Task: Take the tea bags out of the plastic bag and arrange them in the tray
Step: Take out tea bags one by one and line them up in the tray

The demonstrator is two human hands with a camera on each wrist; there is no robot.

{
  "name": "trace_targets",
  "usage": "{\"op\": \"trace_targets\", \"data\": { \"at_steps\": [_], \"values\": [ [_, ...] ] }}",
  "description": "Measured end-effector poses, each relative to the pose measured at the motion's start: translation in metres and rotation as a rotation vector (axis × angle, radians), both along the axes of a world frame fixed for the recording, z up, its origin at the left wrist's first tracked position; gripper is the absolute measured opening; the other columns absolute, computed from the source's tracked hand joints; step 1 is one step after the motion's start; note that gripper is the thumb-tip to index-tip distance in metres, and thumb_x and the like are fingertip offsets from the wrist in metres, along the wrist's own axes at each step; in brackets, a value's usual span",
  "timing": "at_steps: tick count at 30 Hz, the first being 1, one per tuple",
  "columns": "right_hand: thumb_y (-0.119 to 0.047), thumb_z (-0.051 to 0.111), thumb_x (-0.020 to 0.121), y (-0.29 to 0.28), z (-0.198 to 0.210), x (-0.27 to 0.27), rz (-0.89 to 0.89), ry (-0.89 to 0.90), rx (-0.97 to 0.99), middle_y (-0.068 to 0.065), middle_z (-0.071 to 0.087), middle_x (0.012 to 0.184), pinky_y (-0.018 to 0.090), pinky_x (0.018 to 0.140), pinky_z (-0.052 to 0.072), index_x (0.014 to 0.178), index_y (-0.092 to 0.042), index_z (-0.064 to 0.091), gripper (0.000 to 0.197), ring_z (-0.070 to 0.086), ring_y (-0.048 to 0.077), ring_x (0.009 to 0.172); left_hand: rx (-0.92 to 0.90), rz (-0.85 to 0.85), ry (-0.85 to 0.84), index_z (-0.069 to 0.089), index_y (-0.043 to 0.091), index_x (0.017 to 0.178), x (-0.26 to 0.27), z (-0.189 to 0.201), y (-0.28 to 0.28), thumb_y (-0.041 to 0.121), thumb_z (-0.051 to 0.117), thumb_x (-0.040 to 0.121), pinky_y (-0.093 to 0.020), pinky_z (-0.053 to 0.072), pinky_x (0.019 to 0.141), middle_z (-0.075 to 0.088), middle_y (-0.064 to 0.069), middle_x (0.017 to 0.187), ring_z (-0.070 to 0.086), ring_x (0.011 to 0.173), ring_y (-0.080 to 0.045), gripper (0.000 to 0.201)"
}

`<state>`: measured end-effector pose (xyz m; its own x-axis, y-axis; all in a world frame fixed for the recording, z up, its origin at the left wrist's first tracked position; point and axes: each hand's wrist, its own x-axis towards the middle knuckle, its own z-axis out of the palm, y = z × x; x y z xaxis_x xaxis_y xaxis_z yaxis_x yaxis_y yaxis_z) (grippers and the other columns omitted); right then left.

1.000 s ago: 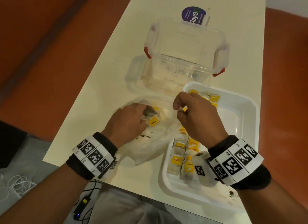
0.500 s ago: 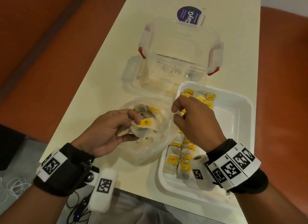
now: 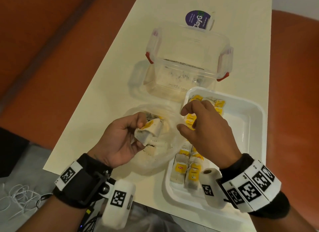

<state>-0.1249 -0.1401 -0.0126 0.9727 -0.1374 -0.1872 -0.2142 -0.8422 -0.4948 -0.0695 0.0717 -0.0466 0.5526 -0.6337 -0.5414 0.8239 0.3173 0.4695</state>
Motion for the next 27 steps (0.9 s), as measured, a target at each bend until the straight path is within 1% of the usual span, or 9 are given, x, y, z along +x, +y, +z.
{"op": "trace_targets", "data": {
  "at_steps": [4, 7, 9, 11, 15, 19, 22, 24, 27],
  "values": [
    [-0.059, 0.062, 0.084, 0.011, 0.022, -0.008, -0.079, -0.109, 0.311, -0.018, 0.060, 0.103, 0.025, 0.065, 0.048, 0.104, -0.036, 0.059, 0.031, 0.059, 0.009, 0.070, 0.008, -0.029, -0.049, 0.049, 0.013, 0.063, 0.002, 0.006, -0.006, 0.006, 0.048, 0.074, -0.019, 0.043, 0.040, 0.055, -0.010, 0.088, 0.049, 0.068, -0.017, 0.013],
    [-0.070, 0.056, 0.076, 0.019, 0.030, -0.008, -0.124, 0.043, 0.563, -0.024, 0.067, 0.097, 0.026, 0.068, 0.054, 0.110, -0.038, 0.065, 0.047, 0.065, 0.006, 0.073, 0.061, -0.107, -0.153, 0.048, 0.014, 0.062, 0.001, 0.012, -0.011, 0.008, 0.044, 0.077, -0.026, 0.038, 0.051, 0.048, -0.006, 0.076, 0.047, 0.062, -0.017, 0.017],
    [-0.066, 0.060, 0.078, 0.019, 0.028, -0.007, -0.075, 0.124, 0.591, -0.021, 0.070, 0.093, 0.028, 0.070, 0.055, 0.109, -0.036, 0.069, 0.044, 0.067, 0.003, 0.078, 0.124, -0.161, -0.201, 0.049, 0.015, 0.063, 0.002, 0.017, -0.015, 0.010, 0.046, 0.074, -0.031, 0.032, 0.058, 0.043, -0.008, 0.078, 0.046, 0.065, -0.019, 0.013],
    [-0.051, 0.067, 0.085, 0.015, 0.025, -0.007, -0.083, 0.157, 0.656, -0.016, 0.071, 0.081, 0.019, 0.062, 0.050, 0.099, -0.029, 0.074, 0.027, 0.064, 0.000, 0.069, 0.154, -0.180, -0.190, 0.055, 0.017, 0.068, 0.004, 0.019, -0.019, 0.012, 0.048, 0.073, -0.032, 0.032, 0.058, 0.045, -0.007, 0.077, 0.047, 0.065, -0.019, 0.010],
    [-0.026, 0.073, 0.087, 0.008, 0.021, -0.015, -0.221, 0.178, 0.900, -0.003, 0.068, 0.071, 0.020, 0.054, 0.046, 0.089, -0.013, 0.070, 0.013, 0.060, 0.010, 0.059, 0.125, -0.120, -0.068, 0.067, 0.023, 0.080, 0.005, 0.020, -0.027, 0.015, 0.059, 0.064, -0.026, 0.036, 0.053, 0.054, -0.001, 0.078, 0.050, 0.063, -0.016, 0.020],
    [-0.020, 0.070, 0.089, 0.006, 0.019, -0.022, -0.332, 0.142, 1.047, 0.004, 0.069, 0.075, 0.023, 0.056, 0.048, 0.090, -0.009, 0.065, 0.012, 0.063, 0.013, 0.061, 0.093, -0.004, 0.094, 0.068, 0.022, 0.084, -0.004, 0.026, -0.041, 0.022, 0.056, 0.074, -0.020, 0.044, 0.042, 0.064, -0.001, 0.080, 0.056, 0.063, -0.016, 0.016],
    [-0.020, 0.068, 0.089, 0.006, 0.018, -0.028, -0.410, 0.088, 1.125, 0.003, 0.069, 0.073, 0.022, 0.056, 0.050, 0.091, -0.009, 0.063, 0.013, 0.065, 0.014, 0.064, 0.054, 0.040, 0.170, 0.071, 0.022, 0.085, -0.016, 0.033, -0.055, 0.042, 0.057, 0.083, -0.021, 0.049, 0.044, 0.068, 0.000, 0.083, 0.062, 0.065, -0.015, 0.025],
    [-0.022, 0.068, 0.088, 0.004, 0.018, -0.031, -0.466, 0.035, 1.154, 0.002, 0.069, 0.072, 0.022, 0.056, 0.050, 0.090, -0.010, 0.063, 0.013, 0.065, 0.014, 0.065, 0.061, 0.031, 0.123, 0.071, 0.022, 0.087, -0.023, 0.038, -0.063, 0.057, 0.059, 0.080, -0.022, 0.049, 0.046, 0.069, -0.001, 0.081, 0.063, 0.063, -0.012, 0.037],
    [-0.027, 0.069, 0.084, -0.004, 0.018, -0.039, -0.528, -0.049, 1.176, 0.004, 0.070, 0.077, 0.023, 0.059, 0.051, 0.086, -0.014, 0.063, 0.014, 0.065, 0.016, 0.069, 0.157, 0.001, -0.059, 0.074, 0.026, 0.091, -0.034, 0.043, -0.076, 0.057, 0.068, 0.064, -0.018, 0.045, 0.043, 0.069, 0.002, 0.082, 0.058, 0.058, -0.007, 0.042]
  ]
}}
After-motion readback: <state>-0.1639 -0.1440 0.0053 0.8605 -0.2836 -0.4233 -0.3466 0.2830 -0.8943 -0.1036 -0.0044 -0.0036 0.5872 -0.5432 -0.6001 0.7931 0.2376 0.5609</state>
